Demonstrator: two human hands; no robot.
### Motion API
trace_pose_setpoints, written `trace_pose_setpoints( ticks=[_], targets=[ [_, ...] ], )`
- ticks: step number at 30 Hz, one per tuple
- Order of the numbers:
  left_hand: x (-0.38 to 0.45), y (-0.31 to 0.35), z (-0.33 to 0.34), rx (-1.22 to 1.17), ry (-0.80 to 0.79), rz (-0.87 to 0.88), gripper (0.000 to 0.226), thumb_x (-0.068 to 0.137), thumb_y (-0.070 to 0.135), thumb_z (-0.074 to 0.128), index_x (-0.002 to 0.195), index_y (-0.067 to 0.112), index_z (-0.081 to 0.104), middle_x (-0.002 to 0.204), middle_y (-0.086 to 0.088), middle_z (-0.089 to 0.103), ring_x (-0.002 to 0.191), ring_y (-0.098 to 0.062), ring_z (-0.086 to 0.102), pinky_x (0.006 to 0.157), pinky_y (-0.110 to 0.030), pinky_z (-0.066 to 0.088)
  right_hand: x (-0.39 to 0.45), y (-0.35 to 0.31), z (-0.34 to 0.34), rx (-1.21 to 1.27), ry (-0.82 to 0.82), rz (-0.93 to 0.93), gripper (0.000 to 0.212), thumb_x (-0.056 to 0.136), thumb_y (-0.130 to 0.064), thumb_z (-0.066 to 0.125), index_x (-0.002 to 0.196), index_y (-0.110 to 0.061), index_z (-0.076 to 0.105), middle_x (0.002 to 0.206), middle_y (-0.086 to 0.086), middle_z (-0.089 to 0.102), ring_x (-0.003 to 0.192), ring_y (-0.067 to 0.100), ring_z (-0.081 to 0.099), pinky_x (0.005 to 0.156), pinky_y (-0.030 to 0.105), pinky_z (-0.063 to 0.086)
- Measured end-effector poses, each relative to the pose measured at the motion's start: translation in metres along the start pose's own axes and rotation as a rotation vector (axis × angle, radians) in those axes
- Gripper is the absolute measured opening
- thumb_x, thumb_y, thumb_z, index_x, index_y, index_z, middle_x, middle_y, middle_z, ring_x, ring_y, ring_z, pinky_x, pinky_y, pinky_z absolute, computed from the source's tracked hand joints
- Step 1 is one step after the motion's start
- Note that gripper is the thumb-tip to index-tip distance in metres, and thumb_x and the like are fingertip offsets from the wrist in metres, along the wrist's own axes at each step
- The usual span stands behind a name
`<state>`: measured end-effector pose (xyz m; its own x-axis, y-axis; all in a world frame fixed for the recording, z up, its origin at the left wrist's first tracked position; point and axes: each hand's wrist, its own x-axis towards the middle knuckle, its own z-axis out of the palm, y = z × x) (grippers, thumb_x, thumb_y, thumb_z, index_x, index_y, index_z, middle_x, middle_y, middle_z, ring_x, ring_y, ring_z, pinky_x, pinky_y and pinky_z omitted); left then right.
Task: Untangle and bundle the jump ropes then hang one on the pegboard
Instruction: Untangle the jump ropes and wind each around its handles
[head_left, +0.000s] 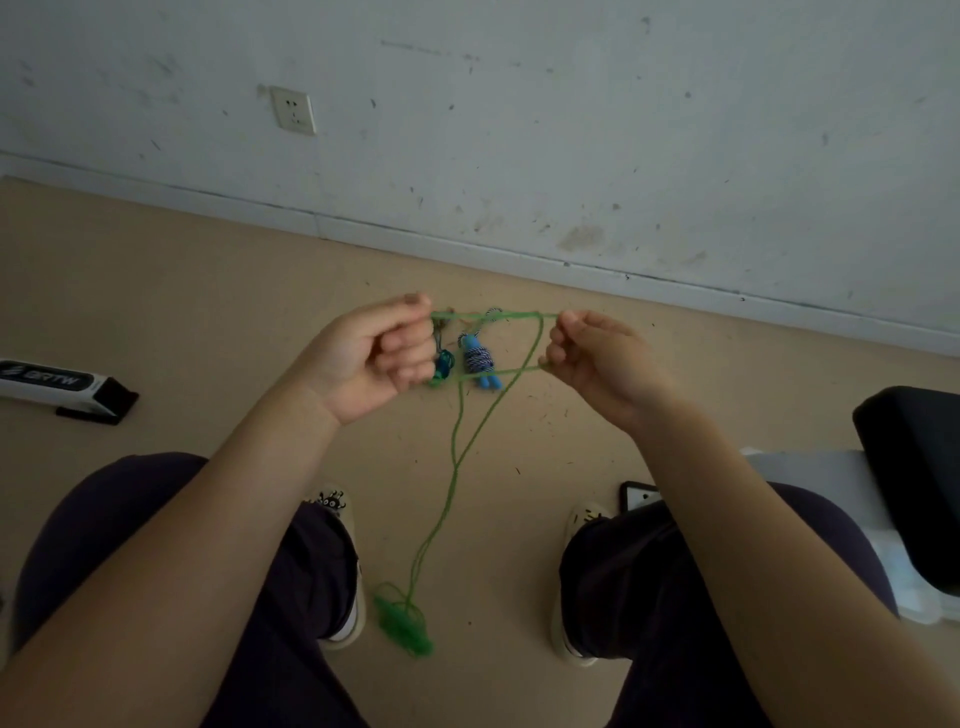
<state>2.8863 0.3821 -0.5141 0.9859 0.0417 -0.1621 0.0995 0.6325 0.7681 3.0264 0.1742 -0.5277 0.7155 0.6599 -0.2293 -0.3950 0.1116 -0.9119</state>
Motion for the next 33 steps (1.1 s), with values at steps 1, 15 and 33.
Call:
trace_pose_setpoints(
  ticks=[1, 15, 33],
  targets=[
    [0.0, -0.002, -0.001, 0.233, 0.039, -0.03, 0.015, 0.089, 0.026, 0.06, 0.075, 0.018, 0.06, 0.044, 0.009, 0.034, 0.036, -0.005, 0.028, 0.04, -0.02, 0.03, 0.0, -0.002, -0.001, 0.098, -0.005, 0.003, 0.022, 0.103, -0.007, 0.043, 0.083, -0.006, 0.053, 0.07, 0.005, 0.055, 0.059, 0.014, 0.056, 0.07, 0.031, 0.056],
    [0.009, 0.001, -0.012, 0.004, 0.389, 0.111, 0.033, 0.101, 0.021, 0.047, 0.073, 0.008, 0.059, 0.048, 0.001, 0.05, 0.036, -0.01, 0.041, 0.035, -0.02, 0.032, -0.01, -0.006, 0.005, -0.452, -0.106, 0.015, 0.022, 0.101, -0.019, 0.051, 0.1, -0.004, 0.068, 0.054, 0.001, 0.021, 0.046, 0.014, 0.017, 0.047, 0.029, 0.015],
    [0.004, -0.03, 0.004, 0.86, 0.079, -0.216, 0.024, 0.093, 0.029, 0.069, 0.081, 0.008, 0.067, 0.074, -0.008, 0.069, 0.062, -0.014, 0.067, 0.057, -0.023, 0.054, -0.015, 0.01, 0.021, -0.584, -0.219, 0.026, 0.025, 0.092, -0.016, 0.066, 0.089, 0.009, 0.067, 0.066, 0.009, 0.052, 0.055, 0.014, 0.044, 0.055, 0.026, 0.04]
  ],
)
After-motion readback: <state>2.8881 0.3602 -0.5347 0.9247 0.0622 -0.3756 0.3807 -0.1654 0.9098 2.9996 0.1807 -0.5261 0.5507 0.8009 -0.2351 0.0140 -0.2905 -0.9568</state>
